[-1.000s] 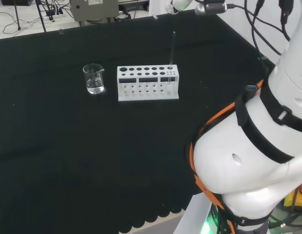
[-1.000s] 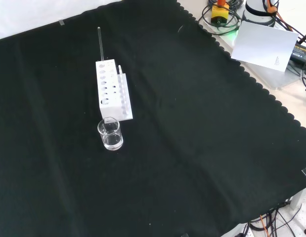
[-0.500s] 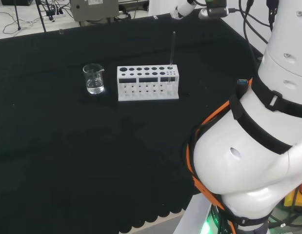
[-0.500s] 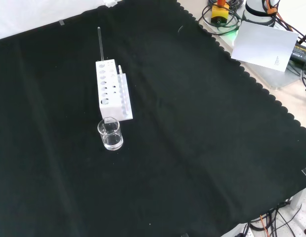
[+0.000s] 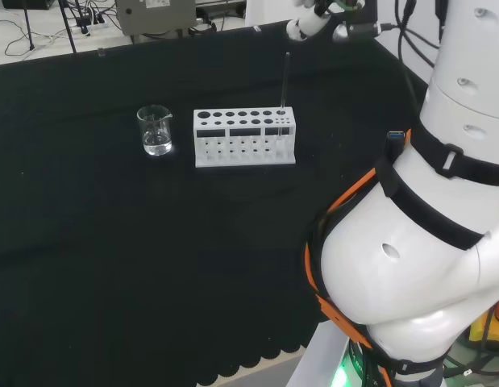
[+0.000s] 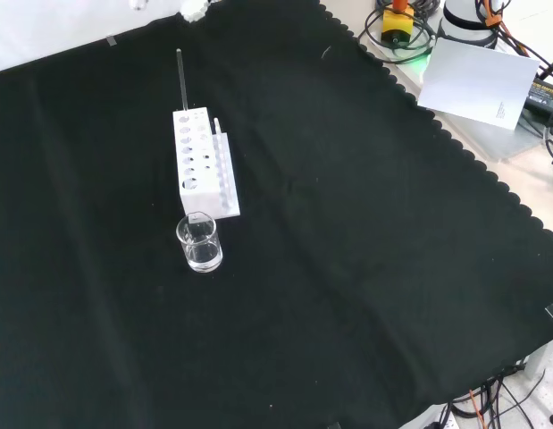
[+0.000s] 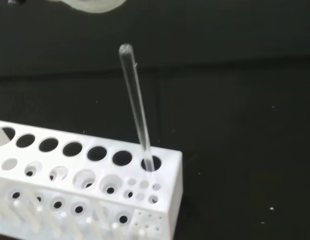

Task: Take the glass rod from the white test tube rack.

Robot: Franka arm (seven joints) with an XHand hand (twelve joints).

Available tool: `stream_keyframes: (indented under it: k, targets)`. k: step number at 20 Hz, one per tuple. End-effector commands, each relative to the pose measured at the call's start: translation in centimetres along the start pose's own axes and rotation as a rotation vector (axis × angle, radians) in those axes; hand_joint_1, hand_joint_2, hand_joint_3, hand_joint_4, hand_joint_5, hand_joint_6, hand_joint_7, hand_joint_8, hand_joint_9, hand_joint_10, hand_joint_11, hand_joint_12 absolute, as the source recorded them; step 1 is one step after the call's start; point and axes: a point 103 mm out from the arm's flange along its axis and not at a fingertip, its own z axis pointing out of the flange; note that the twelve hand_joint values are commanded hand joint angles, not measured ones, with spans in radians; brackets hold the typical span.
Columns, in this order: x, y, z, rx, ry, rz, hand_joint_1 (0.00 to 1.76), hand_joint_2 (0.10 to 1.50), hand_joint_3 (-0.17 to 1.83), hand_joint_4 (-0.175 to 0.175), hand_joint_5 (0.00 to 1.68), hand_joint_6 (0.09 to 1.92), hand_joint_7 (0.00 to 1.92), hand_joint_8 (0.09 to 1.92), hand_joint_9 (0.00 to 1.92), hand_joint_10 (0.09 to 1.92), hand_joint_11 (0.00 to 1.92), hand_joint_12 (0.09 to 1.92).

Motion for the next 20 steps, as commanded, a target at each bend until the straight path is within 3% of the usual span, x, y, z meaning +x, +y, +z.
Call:
stream_keyframes:
  k: [1, 12, 20]
  targets:
    - [2.0, 1.8, 4.1, 0.033, 0.0, -0.061, 0.75, 0.81, 0.58, -0.175, 0.3, 0.79, 0.45, 0.89, 0.6, 0.83, 0.07, 1.46]
    - [2.5, 2.9, 6.6, 0.089, -0.021, -0.061, 0.76, 0.82, 0.59, -0.175, 0.3, 0.82, 0.55, 0.91, 0.77, 0.86, 0.19, 1.44]
    - [2.2, 2.8, 7.2, 0.095, -0.025, -0.056, 0.78, 0.82, 0.6, -0.175, 0.37, 0.86, 0.79, 0.92, 1.01, 0.96, 0.53, 1.36]
